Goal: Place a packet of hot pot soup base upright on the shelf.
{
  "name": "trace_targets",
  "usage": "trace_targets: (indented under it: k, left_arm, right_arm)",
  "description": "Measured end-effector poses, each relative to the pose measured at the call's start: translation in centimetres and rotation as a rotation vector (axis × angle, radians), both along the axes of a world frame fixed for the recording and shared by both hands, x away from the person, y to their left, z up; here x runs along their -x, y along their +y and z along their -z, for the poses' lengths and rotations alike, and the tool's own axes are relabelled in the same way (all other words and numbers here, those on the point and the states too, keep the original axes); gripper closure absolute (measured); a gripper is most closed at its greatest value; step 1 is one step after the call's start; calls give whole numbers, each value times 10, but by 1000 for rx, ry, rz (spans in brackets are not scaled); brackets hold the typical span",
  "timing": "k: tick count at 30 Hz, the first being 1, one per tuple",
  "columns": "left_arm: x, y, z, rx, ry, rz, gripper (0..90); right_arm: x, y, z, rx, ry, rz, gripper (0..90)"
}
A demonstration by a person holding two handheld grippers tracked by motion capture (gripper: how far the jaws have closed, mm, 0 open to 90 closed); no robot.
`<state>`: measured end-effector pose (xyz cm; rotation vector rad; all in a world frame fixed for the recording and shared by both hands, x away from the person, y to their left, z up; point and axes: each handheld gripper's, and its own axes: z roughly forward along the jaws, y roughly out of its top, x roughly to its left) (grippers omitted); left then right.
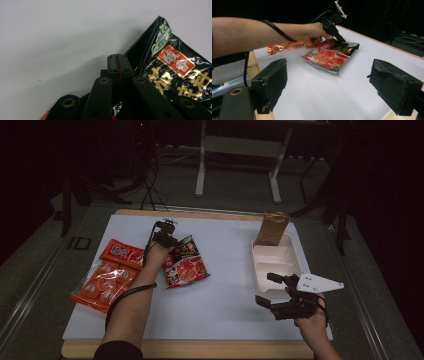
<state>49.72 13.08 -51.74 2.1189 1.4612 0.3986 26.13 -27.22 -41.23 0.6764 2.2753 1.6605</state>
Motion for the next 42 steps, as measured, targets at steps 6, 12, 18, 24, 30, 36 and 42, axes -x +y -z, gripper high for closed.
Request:
trace_targets:
  k: [6, 12, 18, 24, 30, 36, 42]
  left_arm:
    - [6, -6, -1, -7, 17, 22, 900]
    - [22, -22, 1, 18, 21, 69, 900]
    - [40, -37, 2, 42, 16, 112, 900]
    - [61, -47, 3, 55, 8, 161, 900]
    - [79, -54, 3, 73, 18, 193, 900]
    - [92, -62, 3, 85, 27, 220, 900]
    - [114, -64, 4, 101, 13, 229, 900]
  right_arm:
    - [0, 0, -1, -6, 4, -1, 145]
    - [0, 1, -2, -10, 0, -3, 145]
    - [1, 3, -3, 0, -5, -3, 145]
    - [1, 3, -3, 4, -6, -3, 145]
    - [1, 4, -3, 9, -8, -3, 145]
    - [1, 5, -3, 12, -6, -3, 145]
    - [1, 7, -3, 18, -12, -3, 145]
